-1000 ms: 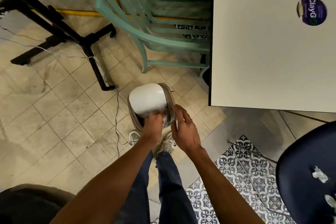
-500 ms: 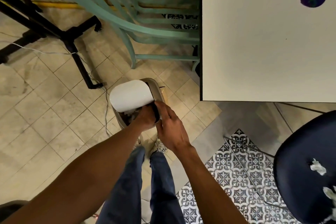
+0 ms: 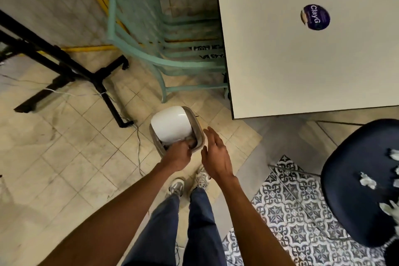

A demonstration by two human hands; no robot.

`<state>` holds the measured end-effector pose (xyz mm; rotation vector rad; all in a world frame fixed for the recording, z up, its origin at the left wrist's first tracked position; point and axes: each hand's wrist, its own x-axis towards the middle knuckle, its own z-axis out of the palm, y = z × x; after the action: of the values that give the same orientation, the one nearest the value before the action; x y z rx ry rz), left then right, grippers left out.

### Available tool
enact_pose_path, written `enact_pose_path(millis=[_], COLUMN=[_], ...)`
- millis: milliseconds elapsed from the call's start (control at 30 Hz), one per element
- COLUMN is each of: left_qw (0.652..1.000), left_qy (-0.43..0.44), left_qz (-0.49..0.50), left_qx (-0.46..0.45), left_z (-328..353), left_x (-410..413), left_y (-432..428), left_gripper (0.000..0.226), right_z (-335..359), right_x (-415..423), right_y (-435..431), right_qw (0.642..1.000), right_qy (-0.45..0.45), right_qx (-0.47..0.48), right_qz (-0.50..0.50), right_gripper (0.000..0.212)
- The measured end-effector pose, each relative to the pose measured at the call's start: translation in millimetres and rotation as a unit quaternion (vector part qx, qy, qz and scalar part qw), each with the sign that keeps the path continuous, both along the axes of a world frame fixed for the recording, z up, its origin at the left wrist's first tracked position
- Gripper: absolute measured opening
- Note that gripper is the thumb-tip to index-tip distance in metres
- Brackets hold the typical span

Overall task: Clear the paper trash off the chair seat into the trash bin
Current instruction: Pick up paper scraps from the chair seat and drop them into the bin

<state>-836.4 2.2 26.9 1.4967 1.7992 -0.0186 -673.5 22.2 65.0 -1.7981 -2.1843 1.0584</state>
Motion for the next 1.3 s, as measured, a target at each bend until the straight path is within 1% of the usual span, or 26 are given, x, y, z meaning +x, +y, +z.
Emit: enact_pose_path(millis=[67, 133, 200, 300, 333, 400, 533, 600, 733, 800, 1000, 1033, 1100, 1167, 1300], left_qw=[0.999, 0.997, 0.992, 0.973, 0.966, 0.961, 0.946, 0.941, 0.935, 0.931, 0.936, 0.935, 0.932, 0.929, 0.919], left_qy=[0.026, 0.049, 0.059, 0.073, 0.073, 0.065, 0.040, 0.028, 0.030, 0.030, 0.002, 0.006, 0.004, -0.001, 0.001], left_qz=[-0.014, -0.033, -0.047, -0.093, -0.112, -0.128, -0.158, -0.178, -0.200, -0.222, -0.248, -0.250, -0.263, -0.279, -0.319], left_qx=[0.017, 0.048, 0.101, 0.196, 0.221, 0.236, 0.279, 0.287, 0.293, 0.289, 0.249, 0.252, 0.250, 0.244, 0.233], left_z=[33.7, 68.7, 95.6, 137.3, 146.8, 156.7, 184.4, 192.7, 195.1, 193.1, 176.8, 176.3, 177.6, 177.9, 170.0], left_x=[-3.4, -4.7, -3.5, 8.0, 12.9, 18.7, 57.1, 83.9, 140.3, 189.7, 324.1, 335.3, 376.2, 421.2, 483.5], left_y=[-8.8, -21.3, -28.9, -41.4, -44.3, -49.0, -55.9, -56.6, -54.0, -55.8, -65.9, -67.7, -71.2, -73.1, -67.6], left_gripper=[0.037, 0.041, 0.046, 0.052, 0.053, 0.055, 0.056, 0.057, 0.061, 0.061, 0.068, 0.068, 0.066, 0.058, 0.051], right_z=[14.4, 35.5, 53.5, 89.3, 100.5, 113.4, 142.6, 148.6, 153.5, 151.3, 138.9, 138.1, 134.4, 128.9, 117.2], right_x=[5.8, 12.3, 16.7, 30.5, 36.0, 44.5, 84.1, 112.0, 171.7, 221.7, 365.2, 377.8, 419.0, 464.4, 525.4], right_y=[-13.1, -33.1, -48.5, -74.3, -81.7, -92.4, -113.0, -121.1, -133.7, -147.0, -181.5, -184.6, -194.7, -202.9, -208.7], right_qw=[1.000, 0.998, 0.996, 0.990, 0.987, 0.984, 0.970, 0.964, 0.959, 0.952, 0.946, 0.946, 0.944, 0.941, 0.932], right_qy=[-0.010, -0.016, -0.022, -0.038, -0.042, -0.054, -0.058, -0.066, -0.074, -0.082, -0.108, -0.108, -0.111, -0.117, -0.121], right_qx=[0.008, 0.021, 0.040, 0.072, 0.083, 0.097, 0.126, 0.132, 0.133, 0.132, 0.104, 0.098, 0.087, 0.076, 0.055], right_qz=[-0.023, -0.054, -0.080, -0.118, -0.129, -0.141, -0.197, -0.219, -0.241, -0.263, -0.288, -0.289, -0.298, -0.310, -0.338], right_gripper=[0.058, 0.056, 0.054, 0.054, 0.054, 0.054, 0.053, 0.054, 0.056, 0.057, 0.057, 0.056, 0.055, 0.055, 0.056])
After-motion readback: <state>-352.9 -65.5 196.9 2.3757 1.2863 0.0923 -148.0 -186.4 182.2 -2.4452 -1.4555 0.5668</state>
